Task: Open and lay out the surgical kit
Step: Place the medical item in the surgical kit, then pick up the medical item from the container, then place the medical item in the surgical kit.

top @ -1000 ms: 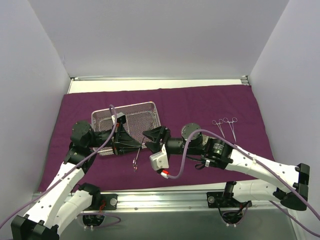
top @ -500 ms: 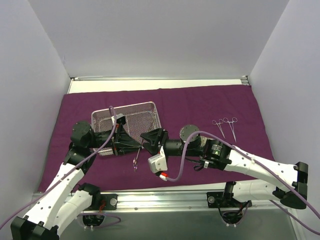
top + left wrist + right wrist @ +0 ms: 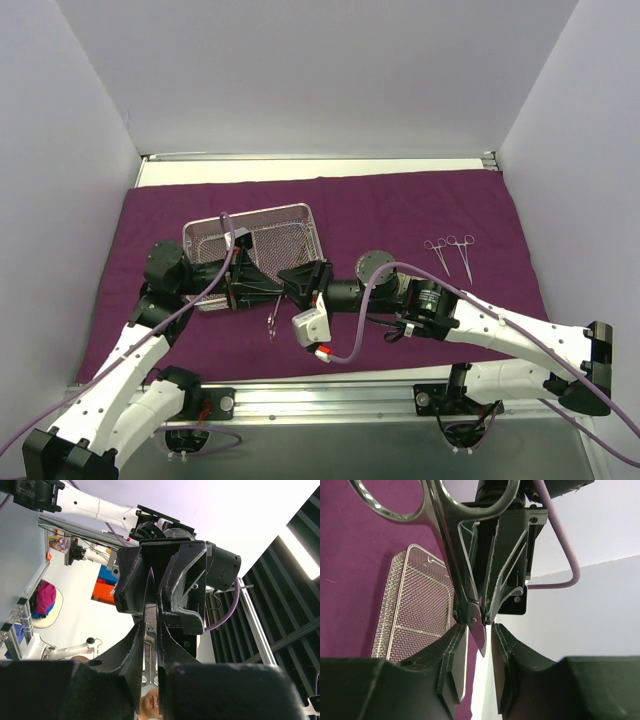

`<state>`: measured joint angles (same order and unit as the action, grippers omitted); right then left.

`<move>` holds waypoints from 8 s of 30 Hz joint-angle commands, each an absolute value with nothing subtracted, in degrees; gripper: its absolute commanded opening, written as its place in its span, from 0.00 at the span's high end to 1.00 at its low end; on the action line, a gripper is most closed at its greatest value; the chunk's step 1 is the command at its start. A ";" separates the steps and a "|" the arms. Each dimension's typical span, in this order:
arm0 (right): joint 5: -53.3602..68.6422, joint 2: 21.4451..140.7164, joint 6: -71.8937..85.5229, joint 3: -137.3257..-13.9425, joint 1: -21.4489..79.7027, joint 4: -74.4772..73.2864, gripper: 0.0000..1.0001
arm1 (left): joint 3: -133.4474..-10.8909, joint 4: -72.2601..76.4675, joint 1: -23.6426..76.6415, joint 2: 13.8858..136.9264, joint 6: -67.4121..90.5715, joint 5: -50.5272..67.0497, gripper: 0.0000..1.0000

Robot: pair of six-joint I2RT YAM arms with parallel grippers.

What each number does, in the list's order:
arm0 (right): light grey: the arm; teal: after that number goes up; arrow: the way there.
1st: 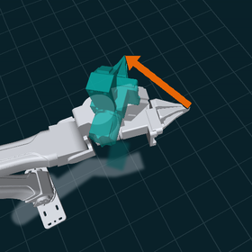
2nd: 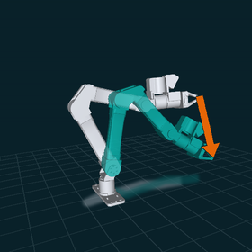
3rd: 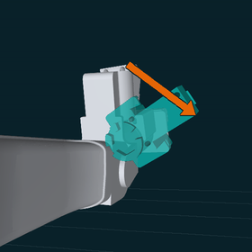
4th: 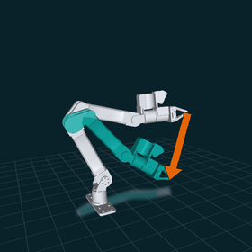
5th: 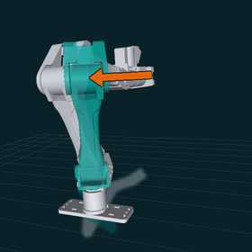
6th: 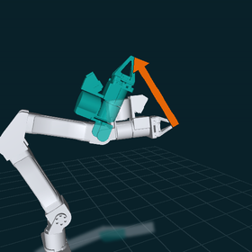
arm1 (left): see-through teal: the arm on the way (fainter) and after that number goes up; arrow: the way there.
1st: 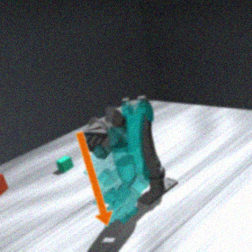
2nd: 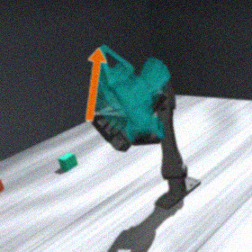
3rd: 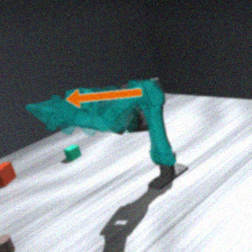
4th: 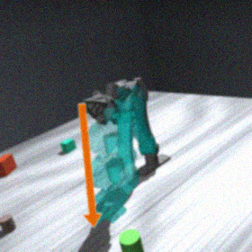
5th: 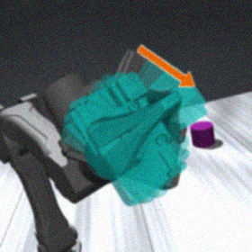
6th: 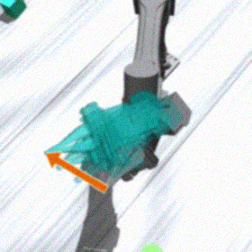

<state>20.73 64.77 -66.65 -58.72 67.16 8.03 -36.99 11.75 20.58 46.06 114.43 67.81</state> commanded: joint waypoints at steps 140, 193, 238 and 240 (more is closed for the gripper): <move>7.56 92.30 -5.10 -69.60 6.15 -26.19 0.71 | -88.07 -53.96 6.59 97.20 16.70 27.16 0.09; 12.66 71.37 7.73 -73.13 6.68 -29.80 0.65 | -94.92 -43.68 32.25 119.36 20.04 -3.43 0.47; 35.15 83.75 27.41 -80.07 25.30 -0.82 0.57 | -94.06 -39.30 21.63 100.55 20.64 48.67 0.98; 36.73 84.37 29.52 -79.54 26.19 3.50 0.56 | -92.73 -34.05 21.27 99.06 23.80 53.84 0.98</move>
